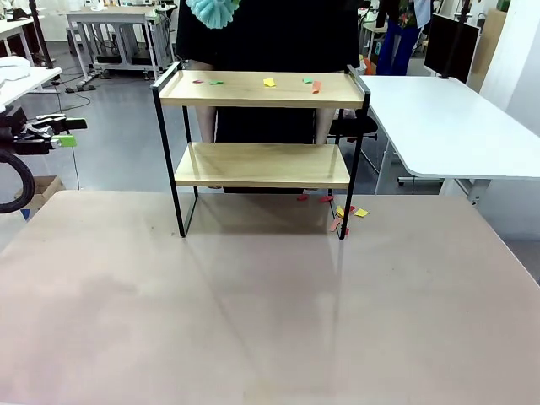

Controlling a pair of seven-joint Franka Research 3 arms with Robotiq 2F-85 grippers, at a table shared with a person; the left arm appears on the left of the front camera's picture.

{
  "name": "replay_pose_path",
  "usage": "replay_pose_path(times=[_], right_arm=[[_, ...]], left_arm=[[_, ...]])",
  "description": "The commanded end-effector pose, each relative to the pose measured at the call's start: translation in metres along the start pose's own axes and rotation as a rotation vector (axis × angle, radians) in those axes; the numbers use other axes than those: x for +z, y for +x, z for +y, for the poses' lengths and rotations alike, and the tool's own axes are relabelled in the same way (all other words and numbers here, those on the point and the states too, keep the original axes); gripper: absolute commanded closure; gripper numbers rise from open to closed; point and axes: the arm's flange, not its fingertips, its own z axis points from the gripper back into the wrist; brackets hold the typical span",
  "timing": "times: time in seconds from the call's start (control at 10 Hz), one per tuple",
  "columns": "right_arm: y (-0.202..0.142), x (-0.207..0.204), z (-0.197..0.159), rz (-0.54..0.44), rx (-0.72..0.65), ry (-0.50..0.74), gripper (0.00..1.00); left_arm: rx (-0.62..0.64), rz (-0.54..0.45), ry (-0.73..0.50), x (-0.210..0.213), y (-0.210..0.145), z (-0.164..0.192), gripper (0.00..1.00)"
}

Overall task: Clean the shelf.
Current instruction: Clean the specific section of the Shelf indicated by the human with the Duster.

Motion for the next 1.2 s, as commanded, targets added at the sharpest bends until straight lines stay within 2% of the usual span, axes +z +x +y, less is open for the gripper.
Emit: replay_pose_path(times=[0.0,0.4,1.1], right_arm=[[0.017,-0.025,0.053,-0.021,-0.024,-0.115,0.87],[0.011,-0.071,0.093,-0.071,-0.033,-0.172,0.87],[-0.001,-0.127,0.116,-0.033,-0.048,-0.234,0.87]], left_arm=[[-0.018,0.004,0.000,0.000,0.002,0.000,0.00],[-0.018,0.004,0.000,0.000,0.002,0.000,0.00],[-0.018,0.004,0.000,0.000,0.002,0.000,0.00]])
